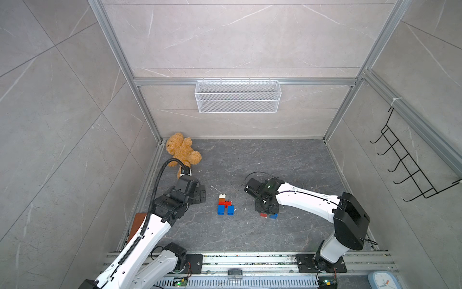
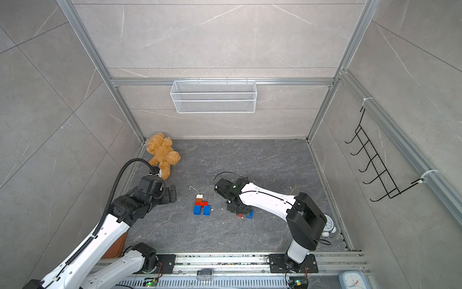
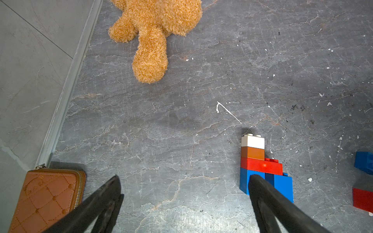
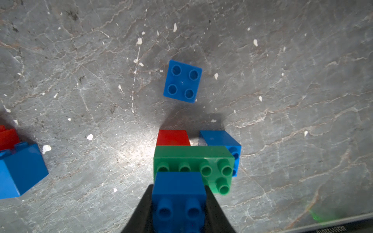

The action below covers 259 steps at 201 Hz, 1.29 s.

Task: Assemble the letter h with lego
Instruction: Assemble the lego brick with the lego brick.

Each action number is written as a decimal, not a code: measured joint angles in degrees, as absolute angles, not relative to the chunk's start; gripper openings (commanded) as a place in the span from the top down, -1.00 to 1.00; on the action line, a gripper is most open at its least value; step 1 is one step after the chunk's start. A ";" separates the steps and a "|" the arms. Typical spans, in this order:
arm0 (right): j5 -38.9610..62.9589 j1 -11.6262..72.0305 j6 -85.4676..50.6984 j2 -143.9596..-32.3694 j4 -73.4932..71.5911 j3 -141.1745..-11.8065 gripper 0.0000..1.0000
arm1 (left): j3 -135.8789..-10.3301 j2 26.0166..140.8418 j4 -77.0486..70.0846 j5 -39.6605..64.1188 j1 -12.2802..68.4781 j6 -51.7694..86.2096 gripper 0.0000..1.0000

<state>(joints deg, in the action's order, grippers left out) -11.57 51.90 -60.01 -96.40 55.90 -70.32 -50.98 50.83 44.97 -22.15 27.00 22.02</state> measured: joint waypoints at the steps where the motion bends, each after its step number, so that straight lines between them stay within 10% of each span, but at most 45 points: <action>1: -11.57 51.90 -60.01 -96.40 55.88 -70.32 1.00 | -50.98 50.83 44.97 -22.15 27.00 22.02 -1.00; 259: -12.91 51.90 -63.51 -97.78 54.02 -69.82 1.00 | -50.98 51.37 44.97 -22.09 27.00 22.02 -1.00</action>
<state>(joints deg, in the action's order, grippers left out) -12.91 51.90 -63.51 -97.78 54.02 -69.82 -50.98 51.37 44.97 -22.09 27.00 22.02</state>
